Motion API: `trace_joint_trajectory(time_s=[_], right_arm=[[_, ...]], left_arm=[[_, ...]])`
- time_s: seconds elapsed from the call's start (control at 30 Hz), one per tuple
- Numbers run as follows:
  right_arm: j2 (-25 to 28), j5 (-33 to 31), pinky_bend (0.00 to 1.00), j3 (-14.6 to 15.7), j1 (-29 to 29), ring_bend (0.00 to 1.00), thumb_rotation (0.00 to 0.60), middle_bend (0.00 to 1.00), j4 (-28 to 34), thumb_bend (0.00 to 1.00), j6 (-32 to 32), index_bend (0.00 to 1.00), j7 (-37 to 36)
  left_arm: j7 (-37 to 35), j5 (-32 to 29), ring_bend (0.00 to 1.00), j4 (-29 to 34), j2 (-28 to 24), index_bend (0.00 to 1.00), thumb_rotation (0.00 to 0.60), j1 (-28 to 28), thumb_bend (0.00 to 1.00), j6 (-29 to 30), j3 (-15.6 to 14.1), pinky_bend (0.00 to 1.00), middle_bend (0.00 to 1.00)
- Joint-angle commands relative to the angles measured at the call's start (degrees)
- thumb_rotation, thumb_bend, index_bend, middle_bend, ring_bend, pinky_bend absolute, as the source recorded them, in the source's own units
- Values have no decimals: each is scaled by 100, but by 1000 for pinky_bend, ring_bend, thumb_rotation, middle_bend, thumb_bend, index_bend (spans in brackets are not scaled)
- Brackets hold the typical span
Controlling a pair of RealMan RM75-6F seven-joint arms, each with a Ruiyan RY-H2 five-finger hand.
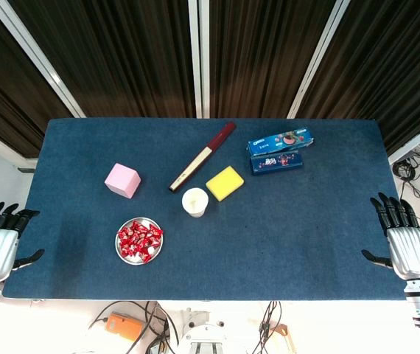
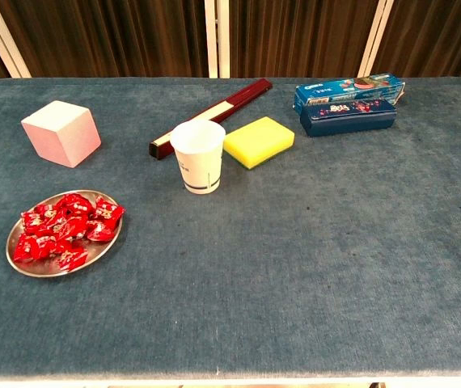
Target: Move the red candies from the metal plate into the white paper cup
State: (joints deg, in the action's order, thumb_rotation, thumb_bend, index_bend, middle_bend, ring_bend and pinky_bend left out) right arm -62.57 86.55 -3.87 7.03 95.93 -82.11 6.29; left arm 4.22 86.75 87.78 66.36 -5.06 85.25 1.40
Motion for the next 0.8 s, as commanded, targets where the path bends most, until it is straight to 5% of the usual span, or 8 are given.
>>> trace_joint_trajectory(time_s=[0.03, 0.33, 0.53, 0.6, 0.8], right_arm=[[9, -7, 0, -22, 24, 0, 600, 0, 37, 17, 13, 0, 24], [172, -4, 0, -109, -29, 0, 600, 0, 163, 16, -204, 0, 20], [319, 68, 0, -112, -109, 0, 600, 0, 239, 16, -382, 0, -9], [350, 79, 0, -107, -132, 0, 600, 0, 257, 16, -415, 0, -29], [385, 34, 0, -82, -198, 0, 600, 0, 235, 15, -450, 0, -100]], left_arm=[[5, -13, 101, -15, 13, 226, 600, -2, 68, -7, 7, 0, 236], [93, 275, 167, 262, 135, 199, 600, -330, 68, -31, 215, 29, 236], [136, 686, 552, 464, 452, 273, 600, -1207, 112, -852, 404, 678, 561], [201, 669, 688, 455, 577, 324, 600, -1486, 142, -1248, 434, 775, 730], [532, 276, 869, 302, 1060, 381, 600, -2120, 193, -2297, 489, 868, 937]])
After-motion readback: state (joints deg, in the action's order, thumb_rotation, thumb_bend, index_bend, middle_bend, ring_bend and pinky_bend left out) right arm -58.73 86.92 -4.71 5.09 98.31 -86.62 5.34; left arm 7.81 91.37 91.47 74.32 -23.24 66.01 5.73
